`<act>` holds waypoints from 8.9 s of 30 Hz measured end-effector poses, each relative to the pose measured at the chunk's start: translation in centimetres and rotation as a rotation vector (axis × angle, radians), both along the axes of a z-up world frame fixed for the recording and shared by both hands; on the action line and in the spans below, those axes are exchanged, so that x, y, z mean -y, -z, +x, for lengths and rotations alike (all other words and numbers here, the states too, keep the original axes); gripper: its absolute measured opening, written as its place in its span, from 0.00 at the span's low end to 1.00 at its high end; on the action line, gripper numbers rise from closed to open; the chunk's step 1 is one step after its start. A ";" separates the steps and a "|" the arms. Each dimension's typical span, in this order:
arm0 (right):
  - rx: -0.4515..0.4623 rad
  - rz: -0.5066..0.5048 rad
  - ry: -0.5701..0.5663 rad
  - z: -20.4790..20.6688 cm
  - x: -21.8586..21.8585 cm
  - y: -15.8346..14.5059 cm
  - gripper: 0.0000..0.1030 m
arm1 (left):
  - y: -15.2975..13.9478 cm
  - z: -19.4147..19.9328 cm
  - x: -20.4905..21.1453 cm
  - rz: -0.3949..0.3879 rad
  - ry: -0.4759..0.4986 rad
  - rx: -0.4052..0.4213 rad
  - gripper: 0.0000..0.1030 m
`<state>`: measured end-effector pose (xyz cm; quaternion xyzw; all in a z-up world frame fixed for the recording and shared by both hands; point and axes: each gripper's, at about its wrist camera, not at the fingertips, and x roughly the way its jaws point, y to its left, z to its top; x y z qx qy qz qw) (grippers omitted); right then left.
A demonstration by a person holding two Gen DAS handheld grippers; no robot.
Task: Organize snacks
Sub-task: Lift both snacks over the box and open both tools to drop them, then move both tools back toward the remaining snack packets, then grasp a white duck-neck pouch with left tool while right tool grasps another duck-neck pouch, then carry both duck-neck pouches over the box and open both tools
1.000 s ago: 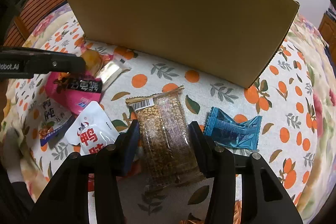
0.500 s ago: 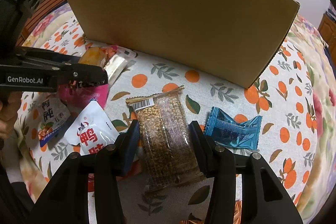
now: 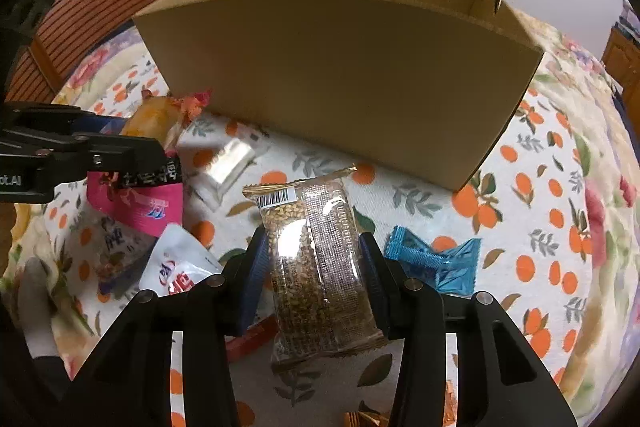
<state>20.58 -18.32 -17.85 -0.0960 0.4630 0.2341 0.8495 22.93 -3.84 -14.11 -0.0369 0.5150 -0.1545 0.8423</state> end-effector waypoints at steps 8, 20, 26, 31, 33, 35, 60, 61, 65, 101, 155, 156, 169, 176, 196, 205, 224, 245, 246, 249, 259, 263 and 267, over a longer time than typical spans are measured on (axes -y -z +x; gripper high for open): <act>0.059 0.037 0.028 -0.8 1.4 -2.8 0.44 | -3.5 -0.7 -0.6 -0.029 0.010 0.068 0.41; 0.143 0.086 0.047 -1.3 1.7 -6.6 0.44 | -7.5 -0.9 -1.4 -0.032 0.010 0.171 0.41; 0.181 0.106 0.060 -1.7 2.2 -8.0 0.44 | -8.8 -1.0 -1.9 -0.006 0.006 0.216 0.42; 0.204 0.122 0.070 -1.9 2.6 -8.9 0.44 | -9.9 -0.9 -2.2 0.014 0.004 0.259 0.42; 0.210 0.124 0.071 -1.9 2.7 -9.1 0.44 | -10.2 -0.9 -2.2 0.026 0.004 0.275 0.42; 0.217 0.121 0.076 -1.8 2.7 -9.3 0.44 | -10.3 -0.7 -2.2 0.031 0.006 0.282 0.42; 0.296 0.066 0.096 7.4 -1.3 -14.6 0.44 | -8.4 10.4 -4.4 -0.015 -0.008 0.272 0.42; 0.285 0.069 0.100 8.2 -1.6 -14.3 0.44 | -8.0 10.7 -4.4 -0.010 -0.008 0.266 0.42; 0.264 0.046 0.110 10.6 -2.9 -12.8 0.44 | -6.5 11.5 -4.6 -0.032 -0.020 0.232 0.43; 0.184 0.088 0.147 2.3 -1.2 -12.5 0.62 | -8.9 1.1 -6.5 0.003 -0.050 0.305 0.80; -0.048 0.006 0.074 -5.6 -2.4 0.8 0.82 | 5.9 -5.0 -1.7 0.109 0.135 -0.183 0.86; -0.050 0.007 0.076 -5.6 -2.4 0.8 0.82 | 6.2 -5.0 -1.3 0.119 0.144 -0.186 0.86; -0.062 0.028 0.090 -5.1 -1.8 0.8 0.82 | 6.8 -5.5 1.6 0.258 0.250 -0.111 0.78; -0.090 0.026 0.047 -5.1 -2.3 1.3 0.82 | 6.2 -4.9 0.7 0.215 0.232 -0.145 0.69; -0.074 -0.113 -0.102 -4.4 -4.2 3.1 0.82 | 5.4 -4.7 -1.2 0.177 0.192 -0.164 0.65; -0.060 -0.088 -0.090 -3.1 -3.9 2.9 0.62 | 3.7 -5.0 -0.8 0.138 0.214 -0.127 0.65; -0.064 0.003 -0.023 -3.0 -2.7 1.6 0.59 | -1.0 -4.6 -2.5 0.052 0.162 -0.015 0.65; 0.119 0.138 0.048 -3.6 -0.8 -4.9 0.59 | -5.8 -5.2 -2.6 0.022 0.155 0.147 0.65; 0.127 0.143 0.048 -3.6 -0.8 -5.3 0.59 | -6.1 -5.1 -2.6 0.021 0.154 0.156 0.65; 0.159 0.158 0.044 -3.6 -0.8 -6.5 0.59 | -7.0 -4.8 -3.0 0.006 0.141 0.179 0.65; 0.273 0.215 0.061 -3.7 -0.1 -11.4 0.59 | -9.9 -3.4 -4.4 -0.015 0.085 0.265 0.65; 0.299 0.234 0.072 -3.8 0.3 -12.8 0.60 | -11.0 -3.2 -4.6 -0.021 0.072 0.291 0.65; 0.316 0.235 0.083 -3.7 0.5 -13.7 0.60 | -12.1 -2.7 -4.5 -0.021 0.065 0.317 0.65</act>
